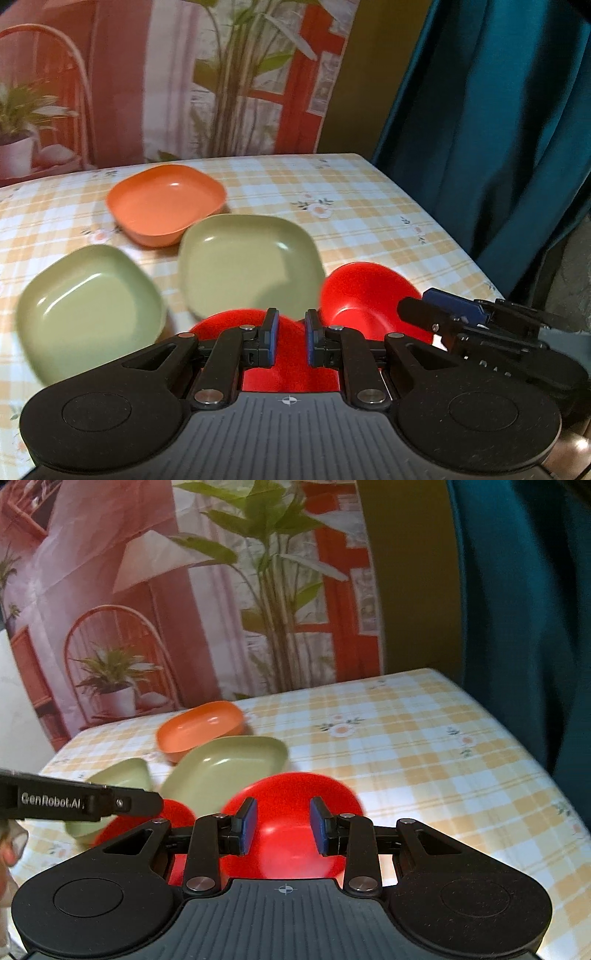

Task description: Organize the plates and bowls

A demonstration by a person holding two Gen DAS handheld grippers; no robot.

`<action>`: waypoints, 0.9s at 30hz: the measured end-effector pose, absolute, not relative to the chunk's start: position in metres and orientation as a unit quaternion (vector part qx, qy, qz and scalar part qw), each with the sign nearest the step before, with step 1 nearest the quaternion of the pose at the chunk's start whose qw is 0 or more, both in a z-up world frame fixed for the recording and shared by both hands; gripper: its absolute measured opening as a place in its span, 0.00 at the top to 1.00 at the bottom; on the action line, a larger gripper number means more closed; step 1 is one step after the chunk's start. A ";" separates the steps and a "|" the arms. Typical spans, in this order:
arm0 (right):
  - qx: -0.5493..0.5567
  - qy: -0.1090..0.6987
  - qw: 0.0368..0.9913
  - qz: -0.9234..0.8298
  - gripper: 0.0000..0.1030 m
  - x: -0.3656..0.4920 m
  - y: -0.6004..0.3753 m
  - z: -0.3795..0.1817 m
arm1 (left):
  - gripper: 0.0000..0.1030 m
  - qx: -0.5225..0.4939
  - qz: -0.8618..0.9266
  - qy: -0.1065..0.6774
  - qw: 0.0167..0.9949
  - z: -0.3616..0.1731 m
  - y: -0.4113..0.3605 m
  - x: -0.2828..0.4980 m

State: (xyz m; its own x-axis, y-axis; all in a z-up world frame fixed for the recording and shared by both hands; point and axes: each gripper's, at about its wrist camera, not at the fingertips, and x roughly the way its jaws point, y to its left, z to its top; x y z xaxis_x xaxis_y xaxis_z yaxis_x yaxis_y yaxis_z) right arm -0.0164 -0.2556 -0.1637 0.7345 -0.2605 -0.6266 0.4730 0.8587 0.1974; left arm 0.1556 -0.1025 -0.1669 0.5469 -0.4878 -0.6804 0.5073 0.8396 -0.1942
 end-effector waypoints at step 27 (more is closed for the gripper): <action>0.209 0.311 0.901 -0.217 0.71 -0.030 -0.289 -0.194 | 0.84 0.055 -0.272 0.421 0.864 -0.191 -0.151 0.174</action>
